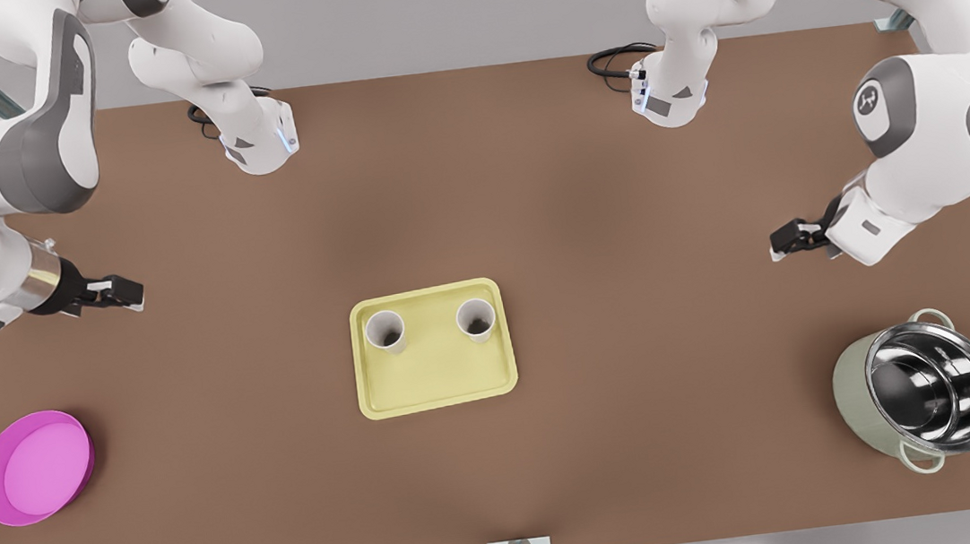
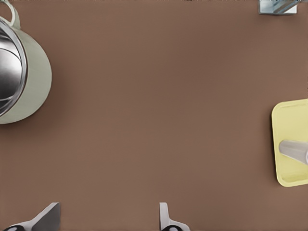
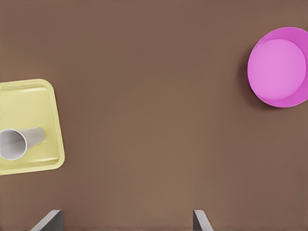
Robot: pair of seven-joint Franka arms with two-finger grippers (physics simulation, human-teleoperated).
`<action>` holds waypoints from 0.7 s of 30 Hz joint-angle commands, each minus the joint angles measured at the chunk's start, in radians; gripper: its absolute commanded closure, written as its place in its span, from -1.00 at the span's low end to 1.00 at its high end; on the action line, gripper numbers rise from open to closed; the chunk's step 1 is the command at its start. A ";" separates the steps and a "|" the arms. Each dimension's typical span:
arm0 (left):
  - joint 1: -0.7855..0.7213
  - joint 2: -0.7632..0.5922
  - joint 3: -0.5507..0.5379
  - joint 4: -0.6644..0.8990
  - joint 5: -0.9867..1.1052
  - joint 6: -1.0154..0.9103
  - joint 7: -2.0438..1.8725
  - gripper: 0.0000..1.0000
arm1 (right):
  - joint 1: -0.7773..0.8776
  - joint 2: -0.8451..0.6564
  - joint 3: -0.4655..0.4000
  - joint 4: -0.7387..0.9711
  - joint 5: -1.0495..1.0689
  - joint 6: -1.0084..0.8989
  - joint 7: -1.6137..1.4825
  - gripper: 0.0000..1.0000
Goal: Use the left arm to pick up the white IKEA cup from the tray and place it on the middle-left position; use the right arm to pick up the white IKEA cup from the tray and place it on the middle-right position
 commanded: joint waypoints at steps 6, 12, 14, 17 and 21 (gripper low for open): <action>0.007 -0.007 0.001 0.010 -0.004 0.004 -0.012 -1.00 | 0.145 0.044 0.003 0.001 0.005 -0.010 0.005 -1.00; 0.007 -0.016 -0.002 0.005 -0.010 -0.025 0.009 -1.00 | 0.478 0.191 0.004 0.001 0.011 0.165 0.044 -1.00; 0.010 -0.011 0.002 -0.005 -0.010 -0.037 0.023 -1.00 | 0.535 0.242 0.004 0.001 0.014 0.182 0.064 -1.00; 0.061 -0.019 0.004 -0.019 0.002 -0.103 0.069 -1.00 | 0.541 0.303 0.003 0.003 0.011 0.249 0.105 -1.00; 0.095 -0.020 0.021 -0.039 0.004 -0.149 0.064 -1.00 | 0.515 0.329 -0.002 -0.007 0.016 0.249 0.053 -1.00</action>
